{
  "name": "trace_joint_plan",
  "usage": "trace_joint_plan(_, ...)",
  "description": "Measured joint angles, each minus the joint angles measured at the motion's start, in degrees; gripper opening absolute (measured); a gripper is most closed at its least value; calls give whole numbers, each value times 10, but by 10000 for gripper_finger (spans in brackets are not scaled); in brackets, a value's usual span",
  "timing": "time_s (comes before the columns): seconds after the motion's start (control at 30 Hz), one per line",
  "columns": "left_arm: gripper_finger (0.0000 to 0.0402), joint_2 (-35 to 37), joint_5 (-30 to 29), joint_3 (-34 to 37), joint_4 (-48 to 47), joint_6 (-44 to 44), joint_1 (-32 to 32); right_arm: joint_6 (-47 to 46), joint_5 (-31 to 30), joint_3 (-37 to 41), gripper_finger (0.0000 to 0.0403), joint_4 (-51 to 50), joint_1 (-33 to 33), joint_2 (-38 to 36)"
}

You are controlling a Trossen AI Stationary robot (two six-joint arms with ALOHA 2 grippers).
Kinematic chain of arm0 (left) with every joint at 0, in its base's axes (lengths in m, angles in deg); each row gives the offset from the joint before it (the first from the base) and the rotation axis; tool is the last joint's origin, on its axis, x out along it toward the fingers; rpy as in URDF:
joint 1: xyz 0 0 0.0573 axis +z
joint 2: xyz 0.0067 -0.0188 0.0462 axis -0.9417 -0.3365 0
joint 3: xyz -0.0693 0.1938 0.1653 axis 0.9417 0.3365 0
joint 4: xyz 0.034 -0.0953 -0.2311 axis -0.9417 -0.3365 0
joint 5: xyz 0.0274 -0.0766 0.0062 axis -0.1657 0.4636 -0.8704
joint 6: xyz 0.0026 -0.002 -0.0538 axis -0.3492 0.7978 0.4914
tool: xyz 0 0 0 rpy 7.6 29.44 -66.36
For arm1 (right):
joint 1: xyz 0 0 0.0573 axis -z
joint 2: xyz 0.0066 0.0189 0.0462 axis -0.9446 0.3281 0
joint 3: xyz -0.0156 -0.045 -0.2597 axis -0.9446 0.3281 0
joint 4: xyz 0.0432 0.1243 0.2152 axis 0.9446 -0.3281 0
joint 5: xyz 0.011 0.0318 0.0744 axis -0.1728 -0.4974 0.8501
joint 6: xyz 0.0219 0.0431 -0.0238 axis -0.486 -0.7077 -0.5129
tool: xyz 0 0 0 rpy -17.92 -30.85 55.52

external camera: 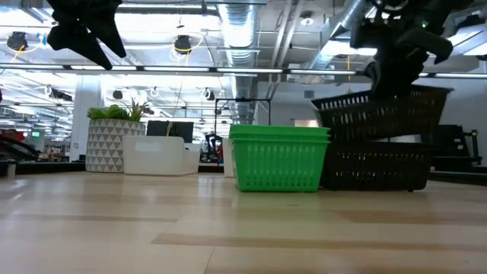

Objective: Stack baskets by color
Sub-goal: Stack the left black bin on top of the right black bins

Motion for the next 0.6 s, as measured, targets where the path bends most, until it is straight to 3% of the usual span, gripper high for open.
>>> trace_joint_plan(0.3,254,0,-2,0,0,0,0,73,67,18,19,30,53,0)
trace_joint_plan(0.6,254,0,-4,0,0,-10,0,83,79,18,12,51,81,0)
